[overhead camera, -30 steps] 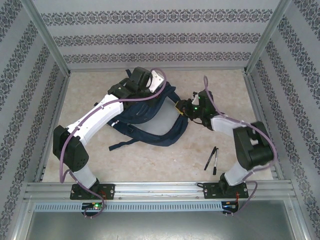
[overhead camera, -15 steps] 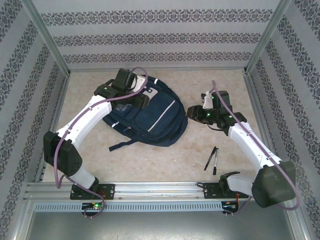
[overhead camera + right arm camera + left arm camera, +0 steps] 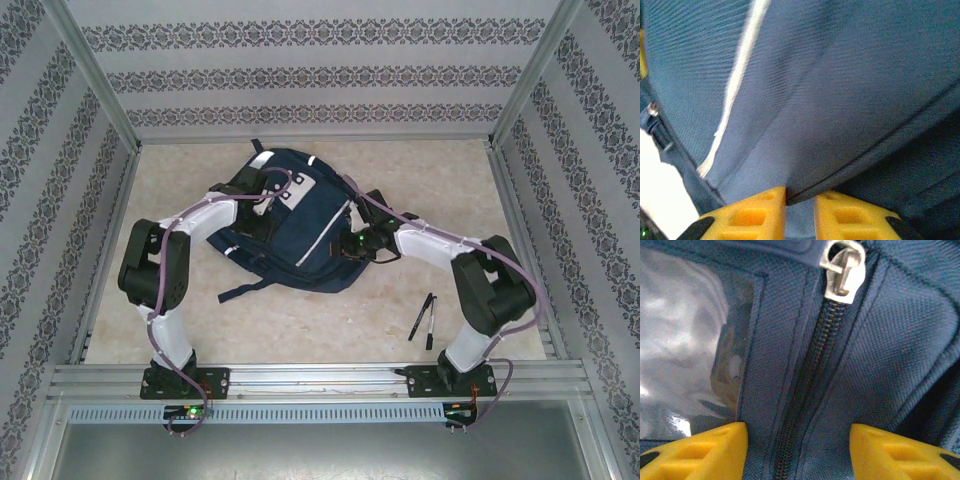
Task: Pack books, pencil case, and school supplies into a backpack
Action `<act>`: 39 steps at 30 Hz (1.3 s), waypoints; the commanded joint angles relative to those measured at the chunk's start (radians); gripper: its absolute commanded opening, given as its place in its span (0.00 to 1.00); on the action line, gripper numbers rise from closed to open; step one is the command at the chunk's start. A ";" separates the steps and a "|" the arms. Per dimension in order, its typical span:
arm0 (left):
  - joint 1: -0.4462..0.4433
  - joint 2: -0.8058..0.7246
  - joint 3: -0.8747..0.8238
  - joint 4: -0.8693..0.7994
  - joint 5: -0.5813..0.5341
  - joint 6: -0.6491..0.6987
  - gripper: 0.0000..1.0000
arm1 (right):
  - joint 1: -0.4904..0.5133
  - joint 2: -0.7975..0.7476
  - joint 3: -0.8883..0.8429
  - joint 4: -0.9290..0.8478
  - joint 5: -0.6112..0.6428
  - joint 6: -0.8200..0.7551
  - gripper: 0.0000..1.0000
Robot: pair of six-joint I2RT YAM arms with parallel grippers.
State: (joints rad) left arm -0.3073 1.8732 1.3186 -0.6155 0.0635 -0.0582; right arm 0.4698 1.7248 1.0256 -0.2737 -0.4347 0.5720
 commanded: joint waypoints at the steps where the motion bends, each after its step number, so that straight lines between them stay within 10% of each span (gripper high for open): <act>1: -0.001 0.005 -0.060 -0.047 0.069 -0.025 0.53 | -0.084 0.064 0.063 0.048 0.091 -0.018 0.20; 12: -0.147 -0.239 -0.228 -0.099 0.358 -0.176 0.51 | -0.233 0.280 0.362 0.026 -0.008 -0.007 0.20; 19: -0.149 -0.374 -0.157 -0.115 0.422 0.196 0.52 | -0.213 0.099 0.307 -0.102 0.024 -0.073 0.33; 27: -0.149 -0.389 -0.237 -0.019 0.442 0.381 0.55 | -0.109 -0.106 0.099 -0.147 -0.039 -0.055 0.39; 29: -0.155 -0.421 -0.348 -0.004 0.480 0.631 0.61 | 0.068 -0.203 -0.017 -0.143 -0.043 0.068 0.44; 39: -0.152 -0.615 -0.602 0.228 0.370 0.794 0.67 | 0.282 -0.047 0.046 -0.117 0.017 0.247 0.47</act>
State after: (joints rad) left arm -0.4572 1.2785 0.7292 -0.5201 0.4553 0.6651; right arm 0.7292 1.6386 1.0290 -0.3927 -0.4789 0.7315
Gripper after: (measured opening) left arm 0.669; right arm 0.474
